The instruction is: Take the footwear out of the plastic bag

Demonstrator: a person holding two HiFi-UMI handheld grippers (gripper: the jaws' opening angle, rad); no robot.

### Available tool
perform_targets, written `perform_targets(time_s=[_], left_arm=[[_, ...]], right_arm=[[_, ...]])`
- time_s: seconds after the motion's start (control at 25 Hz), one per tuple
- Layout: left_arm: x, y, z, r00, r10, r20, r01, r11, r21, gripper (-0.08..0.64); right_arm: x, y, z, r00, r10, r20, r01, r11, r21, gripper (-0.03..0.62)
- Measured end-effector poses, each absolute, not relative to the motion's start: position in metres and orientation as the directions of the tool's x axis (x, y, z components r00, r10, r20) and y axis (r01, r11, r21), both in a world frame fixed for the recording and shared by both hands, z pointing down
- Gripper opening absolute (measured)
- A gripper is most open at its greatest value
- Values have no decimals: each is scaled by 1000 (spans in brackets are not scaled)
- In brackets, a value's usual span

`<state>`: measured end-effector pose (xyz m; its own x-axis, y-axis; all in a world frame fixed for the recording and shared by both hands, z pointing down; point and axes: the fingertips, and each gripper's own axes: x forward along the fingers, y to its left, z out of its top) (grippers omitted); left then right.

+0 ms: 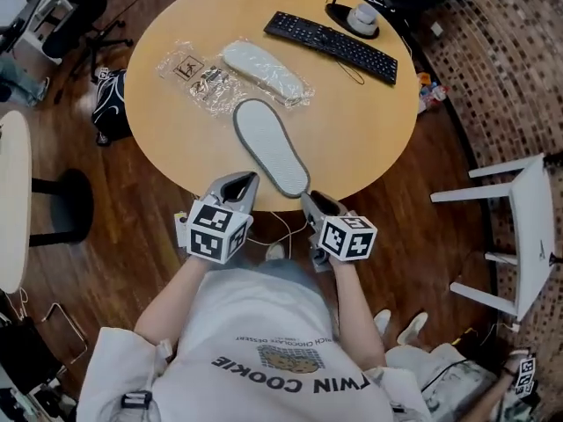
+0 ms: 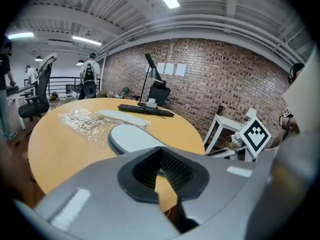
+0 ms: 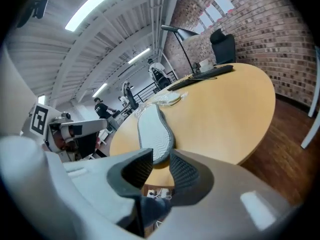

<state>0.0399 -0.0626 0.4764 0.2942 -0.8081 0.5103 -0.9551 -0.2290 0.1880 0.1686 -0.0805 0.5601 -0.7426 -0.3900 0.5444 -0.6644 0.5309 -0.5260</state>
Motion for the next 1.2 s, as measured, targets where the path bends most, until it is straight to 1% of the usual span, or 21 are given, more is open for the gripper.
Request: perform_targets(time_s=[0.12, 0.32, 0.76, 0.92, 1.08, 1.2], left_arm=[[51, -42, 461, 266, -817, 511, -963, -207, 170, 5], [48, -14, 438, 200, -846, 494, -977, -133, 167, 5], [61, 74, 427, 156, -872, 464, -979, -72, 193, 5], [75, 132, 427, 162, -878, 451, -976, -74, 207, 5], [95, 188, 421, 196, -878, 436, -976, -130, 178, 5], [113, 223, 417, 206, -886, 415, -972, -139, 187, 5]], right_arm=[[168, -75, 544, -762, -392, 516, -642, 565, -519, 92], [149, -58, 514, -798, -361, 484, -584, 663, -469, 92], [131, 29, 475, -820, -327, 470, -504, 801, -322, 92], [139, 89, 461, -817, -351, 457, -505, 819, -274, 91], [155, 151, 447, -801, -392, 452, -521, 828, -206, 82], [175, 193, 434, -783, -428, 452, -544, 823, -162, 80]])
